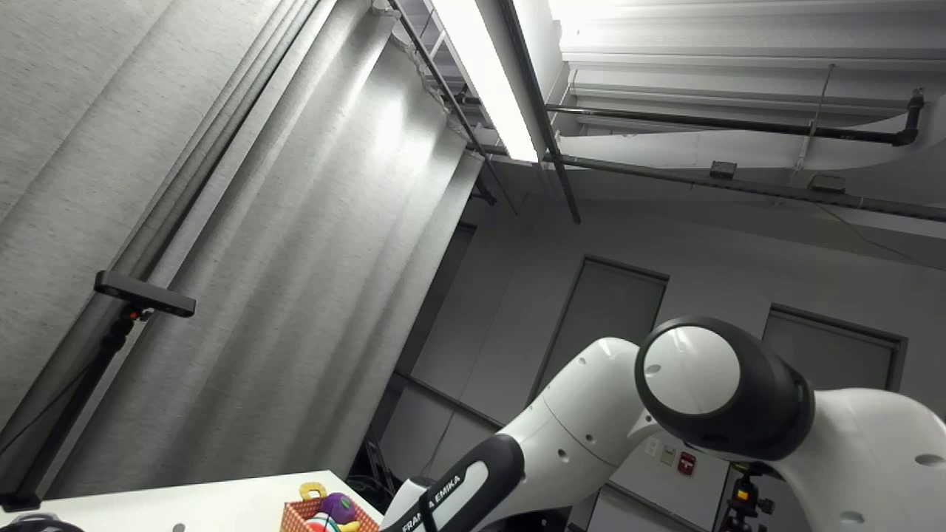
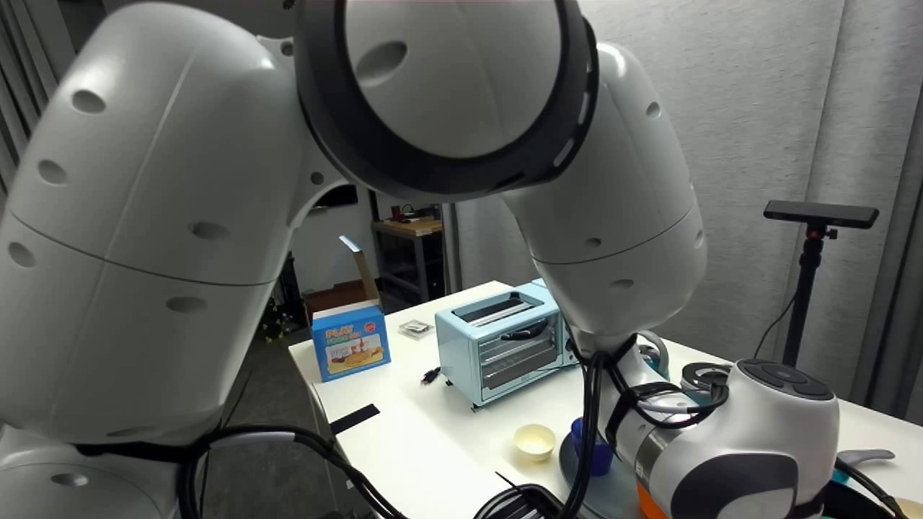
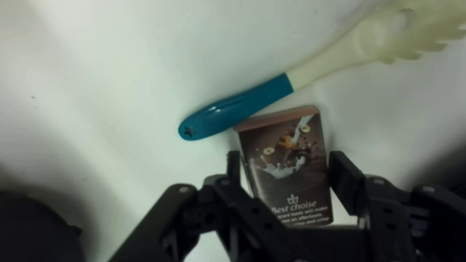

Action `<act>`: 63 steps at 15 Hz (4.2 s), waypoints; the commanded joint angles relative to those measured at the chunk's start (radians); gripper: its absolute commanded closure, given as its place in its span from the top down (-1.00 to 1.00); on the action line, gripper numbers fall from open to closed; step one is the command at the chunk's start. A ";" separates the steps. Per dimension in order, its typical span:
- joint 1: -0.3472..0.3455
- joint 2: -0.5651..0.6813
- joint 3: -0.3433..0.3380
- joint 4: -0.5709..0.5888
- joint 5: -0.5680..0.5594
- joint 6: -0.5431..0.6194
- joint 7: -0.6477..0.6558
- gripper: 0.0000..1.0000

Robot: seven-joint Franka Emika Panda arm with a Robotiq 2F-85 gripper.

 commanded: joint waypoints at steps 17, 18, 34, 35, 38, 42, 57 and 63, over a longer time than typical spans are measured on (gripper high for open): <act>0.066 -0.044 -0.014 0.095 -0.071 -0.039 0.217 -0.44; 0.077 -0.042 -0.021 0.108 -0.084 -0.044 0.236 -0.44; 0.115 -0.022 -0.059 0.257 -0.221 -0.105 0.426 -0.44; 0.115 -0.020 -0.058 0.257 -0.218 -0.093 0.435 -0.44; 0.114 -0.015 -0.058 0.255 -0.217 -0.043 0.470 -0.44; 0.133 -0.010 -0.085 0.253 -0.262 0.015 0.534 -0.44; 0.141 0.158 -0.133 0.540 -0.356 -0.010 0.706 -0.44; 0.126 0.147 -0.107 0.492 -0.346 -0.049 0.727 -0.44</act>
